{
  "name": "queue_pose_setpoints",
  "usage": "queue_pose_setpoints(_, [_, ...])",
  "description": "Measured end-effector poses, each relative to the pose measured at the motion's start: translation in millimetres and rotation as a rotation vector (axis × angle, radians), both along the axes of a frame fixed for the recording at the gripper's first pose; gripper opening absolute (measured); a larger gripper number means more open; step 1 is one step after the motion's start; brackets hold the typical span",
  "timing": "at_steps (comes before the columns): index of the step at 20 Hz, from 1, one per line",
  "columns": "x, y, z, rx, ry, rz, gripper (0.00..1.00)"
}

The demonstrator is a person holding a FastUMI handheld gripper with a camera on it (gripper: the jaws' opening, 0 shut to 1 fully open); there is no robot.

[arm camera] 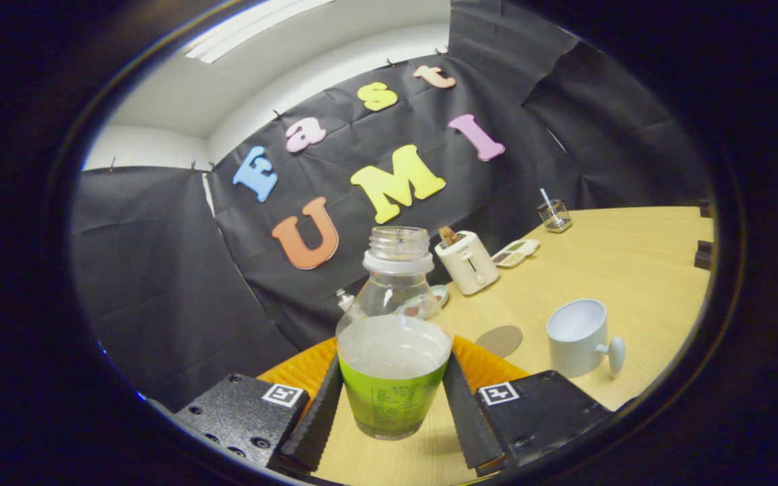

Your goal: Take the bottle from table, then pour the juice into the cup, finally place the bottle on the coaster

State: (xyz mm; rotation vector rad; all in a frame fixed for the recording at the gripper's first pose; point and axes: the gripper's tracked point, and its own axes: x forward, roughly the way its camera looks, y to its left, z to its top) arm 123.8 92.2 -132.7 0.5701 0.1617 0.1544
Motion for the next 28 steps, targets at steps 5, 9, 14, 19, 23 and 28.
queue_pose_setpoints(5, [6.2,-12.7,9.2,0.196,0.037,0.007,0.80])
queue_pose_setpoints(9, [14.2,-23.9,8.2,0.343,0.070,0.002,0.80])
queue_pose_setpoints(14, [23.1,-31.3,12.9,0.501,0.083,0.035,0.79])
queue_pose_setpoints(19, [36.7,-34.8,8.9,0.735,0.104,0.076,0.79])
queue_pose_setpoints(23, [44.2,-28.2,-3.8,0.843,0.143,0.095,0.79])
queue_pose_setpoints(28, [52.7,-29.3,-6.9,0.908,0.169,0.108,0.79])
